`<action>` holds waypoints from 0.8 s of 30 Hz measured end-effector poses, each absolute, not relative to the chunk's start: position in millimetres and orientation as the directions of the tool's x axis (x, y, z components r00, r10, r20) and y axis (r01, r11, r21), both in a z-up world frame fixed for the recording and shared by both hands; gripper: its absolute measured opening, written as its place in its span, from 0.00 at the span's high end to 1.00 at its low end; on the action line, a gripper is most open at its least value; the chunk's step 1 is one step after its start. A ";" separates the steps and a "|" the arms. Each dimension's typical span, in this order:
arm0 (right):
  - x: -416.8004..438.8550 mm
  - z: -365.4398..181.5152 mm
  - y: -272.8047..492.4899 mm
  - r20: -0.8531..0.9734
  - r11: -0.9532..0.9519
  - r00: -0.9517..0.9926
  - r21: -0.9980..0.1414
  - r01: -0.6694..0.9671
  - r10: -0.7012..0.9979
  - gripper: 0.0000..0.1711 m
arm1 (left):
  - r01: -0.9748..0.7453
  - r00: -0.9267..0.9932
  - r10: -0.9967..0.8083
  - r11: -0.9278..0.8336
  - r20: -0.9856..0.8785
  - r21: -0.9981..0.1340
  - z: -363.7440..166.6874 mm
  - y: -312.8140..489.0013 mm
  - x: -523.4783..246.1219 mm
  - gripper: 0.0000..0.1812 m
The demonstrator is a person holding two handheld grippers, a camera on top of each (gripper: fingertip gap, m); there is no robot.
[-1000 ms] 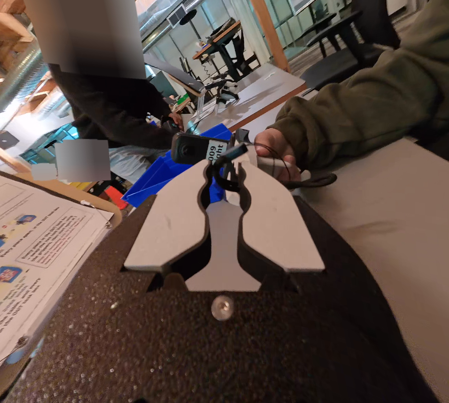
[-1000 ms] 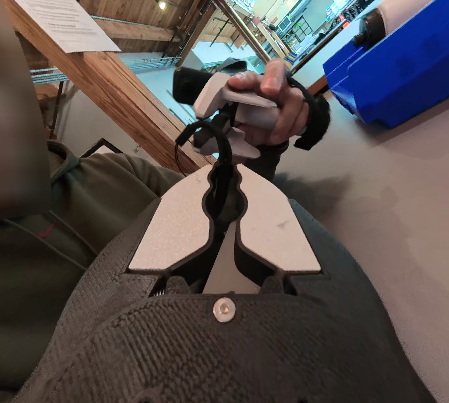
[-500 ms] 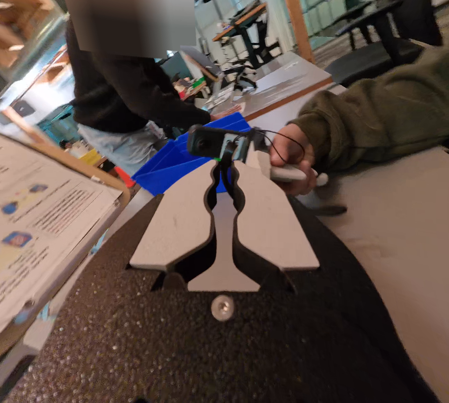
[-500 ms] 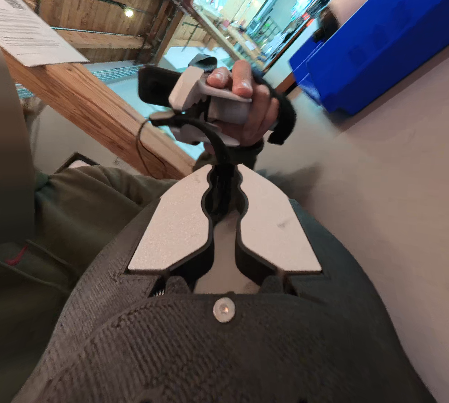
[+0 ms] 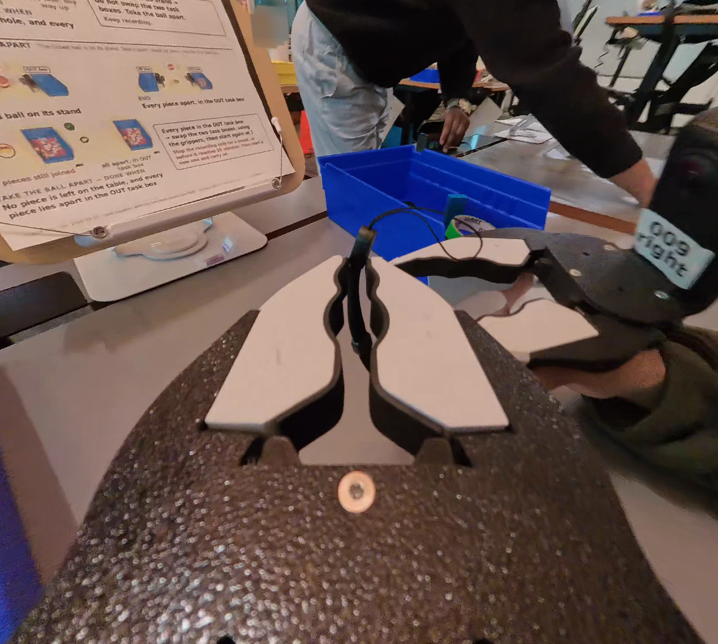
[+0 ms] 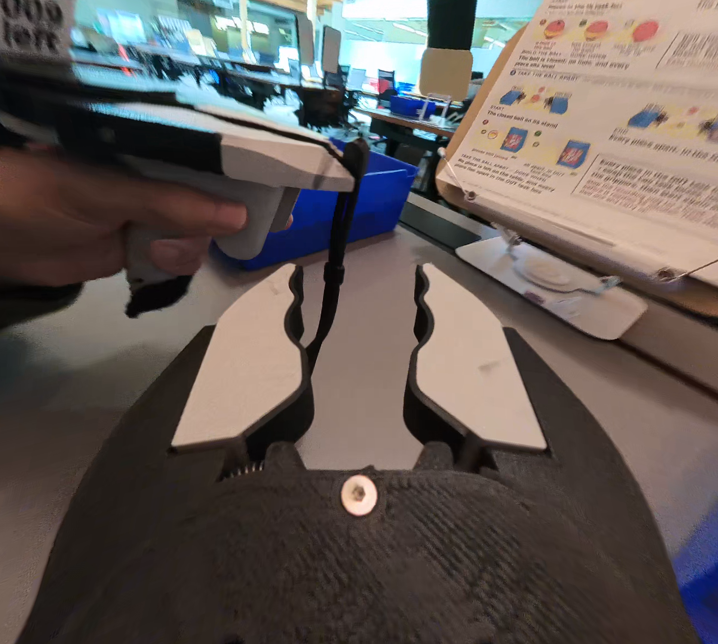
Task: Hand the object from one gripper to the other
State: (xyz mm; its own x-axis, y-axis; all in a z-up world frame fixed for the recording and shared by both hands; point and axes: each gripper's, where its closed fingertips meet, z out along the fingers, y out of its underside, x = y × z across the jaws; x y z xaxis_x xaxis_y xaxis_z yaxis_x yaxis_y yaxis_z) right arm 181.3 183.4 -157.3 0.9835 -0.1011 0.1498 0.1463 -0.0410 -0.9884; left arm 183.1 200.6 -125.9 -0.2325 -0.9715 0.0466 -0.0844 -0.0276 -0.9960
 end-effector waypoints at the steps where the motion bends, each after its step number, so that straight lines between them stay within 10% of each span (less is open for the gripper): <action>1: 180.4 -159.6 184.5 0.220 -0.069 0.968 -0.975 0.213 -0.122 0.68 | -0.084 -0.212 -0.976 -0.022 0.040 -0.996 -127.2 198.8 183.8 0.96; 9: 182.1 -165.3 185.1 0.445 -0.160 0.857 -0.895 0.416 -0.260 0.88 | 0.005 -0.164 -0.983 -0.087 0.085 -0.996 -116.1 180.3 182.3 0.96; 24: 188.7 -164.3 183.2 0.478 -0.175 0.833 -0.878 0.445 -0.280 0.93 | 0.013 -0.160 -0.968 -0.196 0.191 -0.981 -118.9 182.1 183.3 0.96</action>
State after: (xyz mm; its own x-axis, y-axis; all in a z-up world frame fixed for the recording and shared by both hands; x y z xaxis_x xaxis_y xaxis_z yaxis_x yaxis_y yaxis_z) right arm 188.7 183.2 -164.3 0.8326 -0.2804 0.4777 0.4451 -0.1746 -0.8783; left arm 183.3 182.1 -118.9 -0.1597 -0.9685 0.1911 0.0134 -0.1957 -0.9806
